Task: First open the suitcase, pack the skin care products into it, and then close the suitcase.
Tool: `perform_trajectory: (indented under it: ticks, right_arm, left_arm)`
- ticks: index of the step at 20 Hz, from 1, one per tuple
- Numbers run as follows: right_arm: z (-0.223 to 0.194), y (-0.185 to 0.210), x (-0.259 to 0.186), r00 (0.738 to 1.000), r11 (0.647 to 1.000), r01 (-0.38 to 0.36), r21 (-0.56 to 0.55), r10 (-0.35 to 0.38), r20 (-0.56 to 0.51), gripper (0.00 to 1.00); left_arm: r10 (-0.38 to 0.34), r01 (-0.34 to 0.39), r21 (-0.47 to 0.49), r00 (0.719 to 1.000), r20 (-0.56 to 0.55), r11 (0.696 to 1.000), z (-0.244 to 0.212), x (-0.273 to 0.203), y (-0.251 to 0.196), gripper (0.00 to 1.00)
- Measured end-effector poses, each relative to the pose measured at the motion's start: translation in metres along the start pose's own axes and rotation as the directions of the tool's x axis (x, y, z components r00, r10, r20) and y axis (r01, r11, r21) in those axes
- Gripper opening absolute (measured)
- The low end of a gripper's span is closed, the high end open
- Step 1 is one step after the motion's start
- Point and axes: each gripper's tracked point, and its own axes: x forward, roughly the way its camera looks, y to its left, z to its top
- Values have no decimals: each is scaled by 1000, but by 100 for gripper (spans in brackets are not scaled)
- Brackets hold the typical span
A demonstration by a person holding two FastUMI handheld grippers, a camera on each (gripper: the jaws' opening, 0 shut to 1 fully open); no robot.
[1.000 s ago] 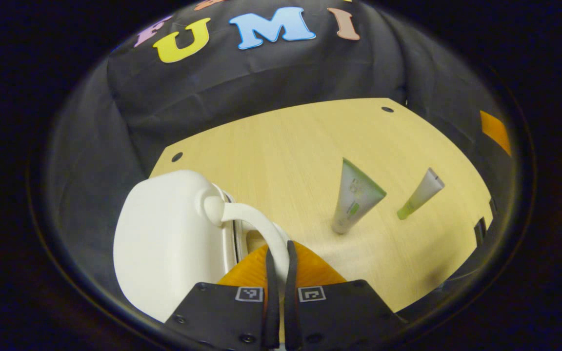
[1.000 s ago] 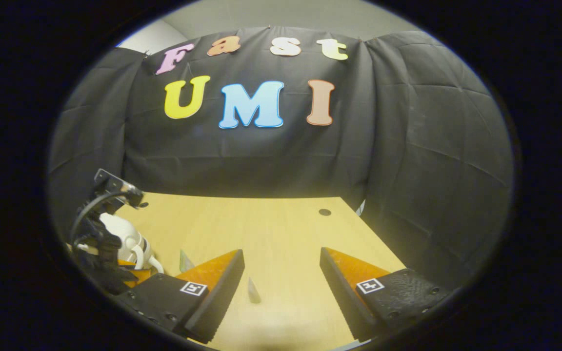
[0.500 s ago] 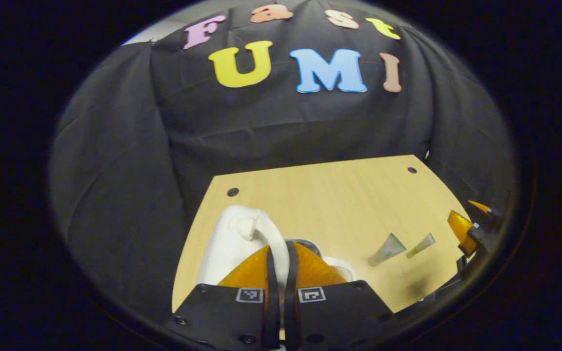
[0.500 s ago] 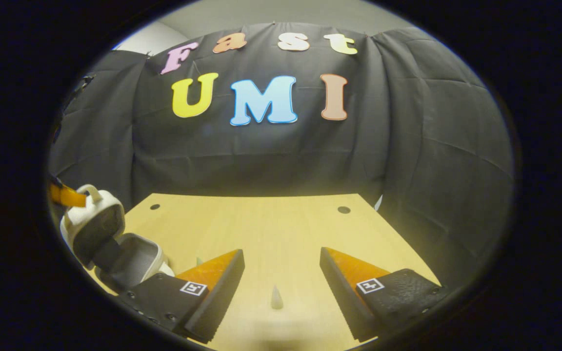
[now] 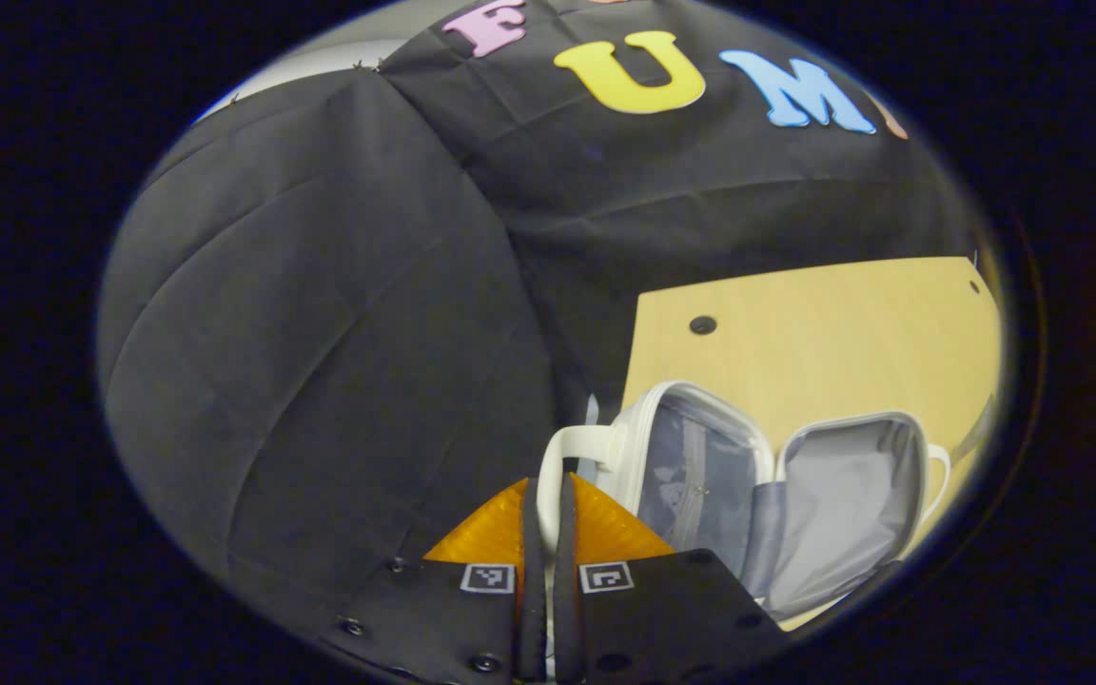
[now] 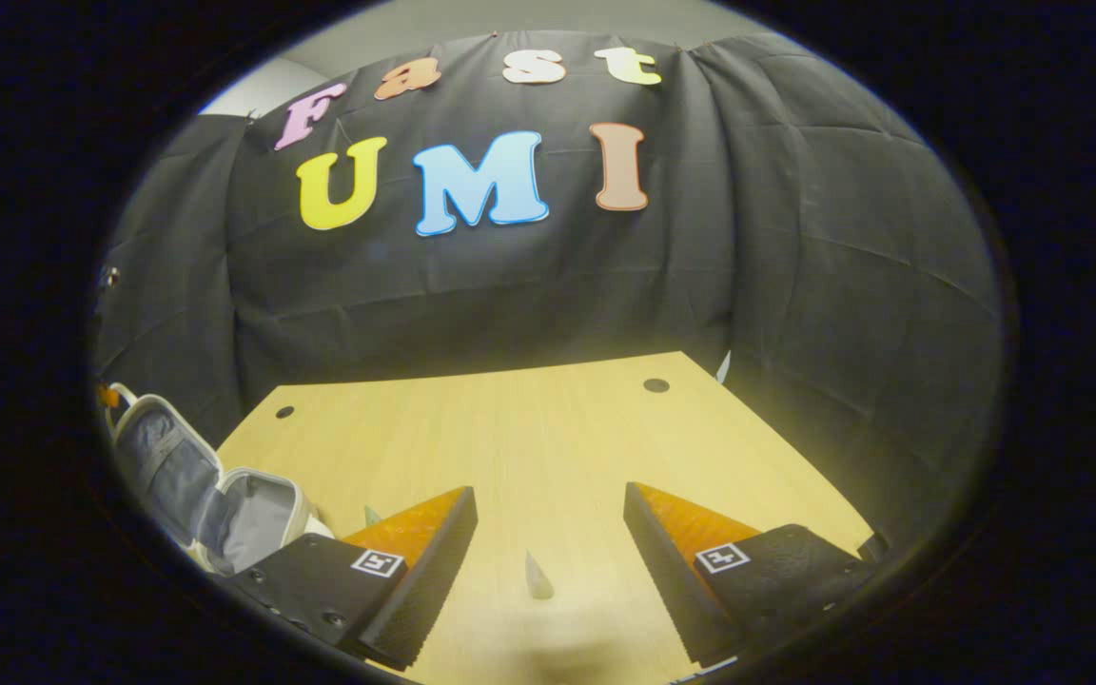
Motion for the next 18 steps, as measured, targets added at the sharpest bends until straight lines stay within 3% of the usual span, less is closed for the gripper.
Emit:
perform_trajectory:
  ticks: [7, 11, 13, 15, 18]
  right_arm:
    - [0, -2, 1, 999, 999, 28, -29, -29, -20, 95]
    - [-2, -7, -1, 998, 998, 49, -33, -50, -35, 95]
    - [-2, -9, -1, 998, 998, 55, -29, -57, -37, 95]
    - [-5, -7, -1, 997, 998, 53, -28, -55, -45, 95]
    - [-10, -1, 0, 998, 999, 33, -32, -35, -61, 95]
  left_arm:
    - [3, -7, -15, 974, -226, 1000, -96, 117, 14, 11]
    - [-19, -10, -90, 948, -317, 996, -135, 147, 11, 13]
    - [12, -55, -107, 932, -363, 993, -153, 150, 15, 19]
    - [69, -115, -118, 939, -337, 986, -152, 150, 29, 40]
    - [164, -201, -143, 958, -234, 969, -125, 129, 56, 99]
